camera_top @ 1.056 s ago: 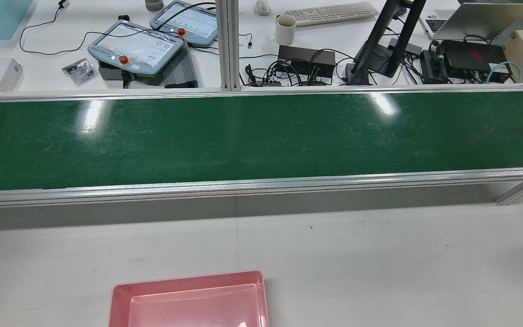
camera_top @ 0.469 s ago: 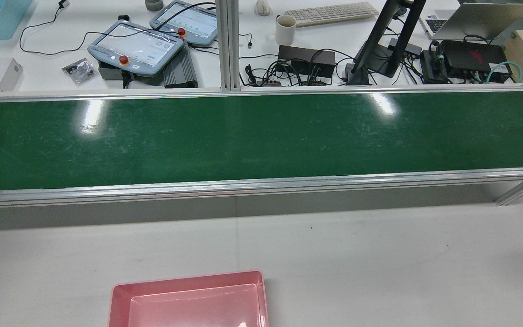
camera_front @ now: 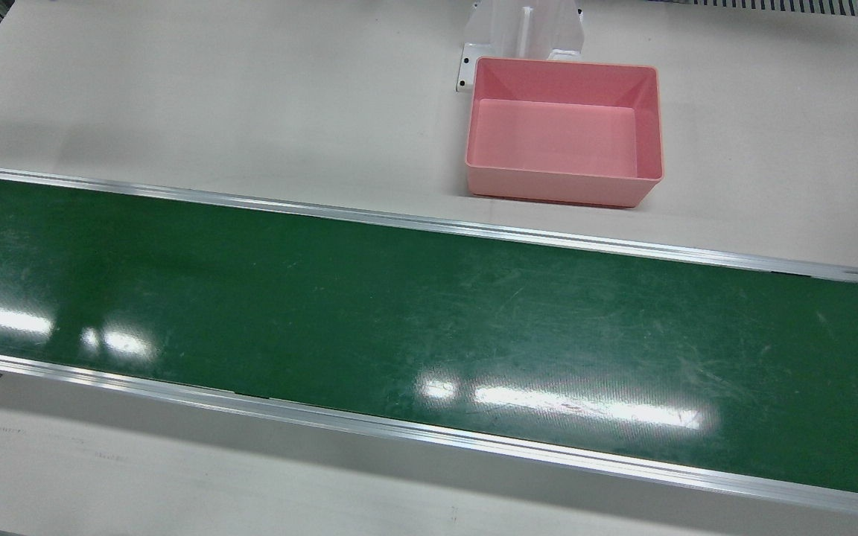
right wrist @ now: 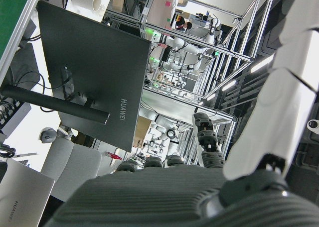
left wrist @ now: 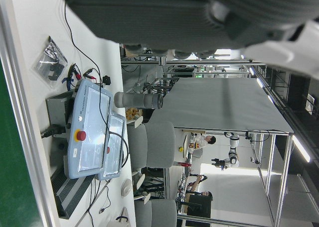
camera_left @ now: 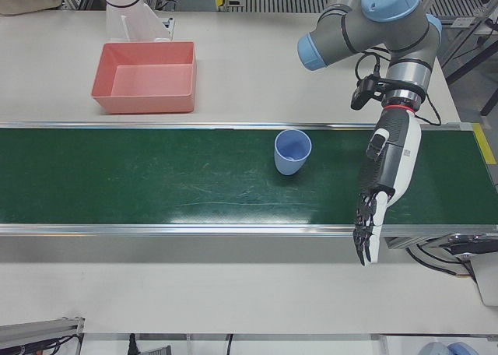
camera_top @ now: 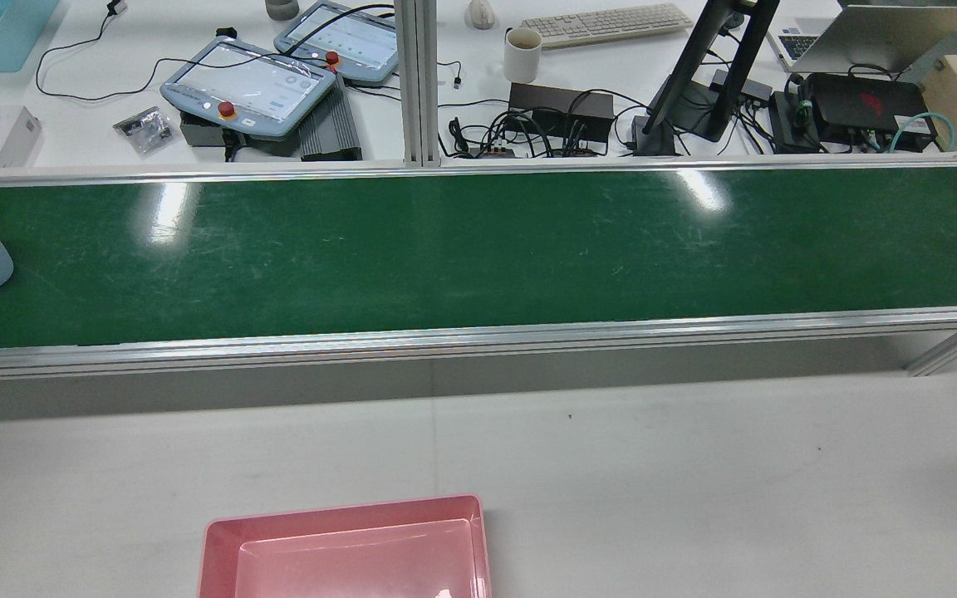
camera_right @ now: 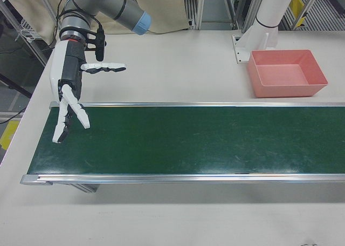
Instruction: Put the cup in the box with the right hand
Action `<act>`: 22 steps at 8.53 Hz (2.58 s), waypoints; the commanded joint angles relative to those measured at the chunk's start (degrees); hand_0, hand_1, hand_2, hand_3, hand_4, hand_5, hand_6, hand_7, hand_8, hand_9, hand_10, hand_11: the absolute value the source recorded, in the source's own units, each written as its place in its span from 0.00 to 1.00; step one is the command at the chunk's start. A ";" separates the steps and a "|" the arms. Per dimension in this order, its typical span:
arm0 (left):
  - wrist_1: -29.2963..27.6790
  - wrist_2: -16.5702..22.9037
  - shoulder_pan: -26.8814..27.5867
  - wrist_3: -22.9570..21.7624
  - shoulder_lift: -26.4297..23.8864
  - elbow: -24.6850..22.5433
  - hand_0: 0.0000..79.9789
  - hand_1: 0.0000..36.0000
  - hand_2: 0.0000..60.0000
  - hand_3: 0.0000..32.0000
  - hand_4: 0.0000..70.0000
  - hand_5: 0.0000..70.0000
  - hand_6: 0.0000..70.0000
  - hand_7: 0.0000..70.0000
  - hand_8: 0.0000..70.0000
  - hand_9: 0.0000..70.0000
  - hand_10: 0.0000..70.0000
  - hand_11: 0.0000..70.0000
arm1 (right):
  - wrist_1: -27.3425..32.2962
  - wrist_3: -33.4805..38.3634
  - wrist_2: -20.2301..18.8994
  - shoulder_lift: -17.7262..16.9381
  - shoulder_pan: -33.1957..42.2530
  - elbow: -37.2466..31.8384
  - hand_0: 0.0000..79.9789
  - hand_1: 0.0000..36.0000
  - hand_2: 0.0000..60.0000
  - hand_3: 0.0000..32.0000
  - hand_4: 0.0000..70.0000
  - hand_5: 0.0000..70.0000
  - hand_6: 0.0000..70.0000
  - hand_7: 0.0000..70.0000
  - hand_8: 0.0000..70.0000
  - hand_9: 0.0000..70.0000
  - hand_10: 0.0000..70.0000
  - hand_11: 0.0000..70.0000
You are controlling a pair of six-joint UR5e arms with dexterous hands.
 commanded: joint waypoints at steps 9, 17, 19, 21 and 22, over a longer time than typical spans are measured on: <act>0.01 0.00 0.00 0.00 -0.01 -0.04 0.00 0.00 0.00 0.00 0.00 0.00 0.00 0.00 0.00 0.00 0.00 0.00 | -0.31 0.93 -0.95 -3.45 3.63 4.85 0.59 0.40 0.11 0.09 0.00 0.05 0.01 0.05 0.00 0.00 0.00 0.00; -0.08 0.00 0.00 0.00 -0.01 0.13 0.00 0.00 0.00 0.00 0.00 0.00 0.00 0.00 0.00 0.00 0.00 0.00 | -0.31 0.84 -1.04 -4.15 4.70 4.24 0.59 0.39 0.13 0.01 0.02 0.05 0.02 0.08 0.00 0.01 0.00 0.00; -0.08 0.00 0.00 0.00 -0.01 0.13 0.00 0.00 0.00 0.00 0.00 0.00 0.00 0.00 0.00 0.00 0.00 0.00 | -0.31 0.84 -1.04 -3.80 5.04 4.06 0.58 0.38 0.13 0.00 0.02 0.05 0.02 0.09 0.00 0.02 0.00 0.00; -0.08 0.00 0.00 0.00 -0.01 0.13 0.00 0.00 0.00 0.00 0.00 0.00 0.00 0.00 0.00 0.00 0.00 0.00 | -0.31 0.84 -1.04 -4.15 5.22 4.84 0.59 0.38 0.13 0.00 0.04 0.04 0.03 0.09 0.00 0.02 0.00 0.00; -0.08 0.00 0.00 0.00 -0.01 0.13 0.00 0.00 0.00 0.00 0.00 0.00 0.00 0.00 0.00 0.00 0.00 0.00 | -0.31 0.84 -1.04 -4.32 5.57 4.76 0.59 0.38 0.13 0.00 0.04 0.04 0.03 0.10 0.00 0.02 0.00 0.00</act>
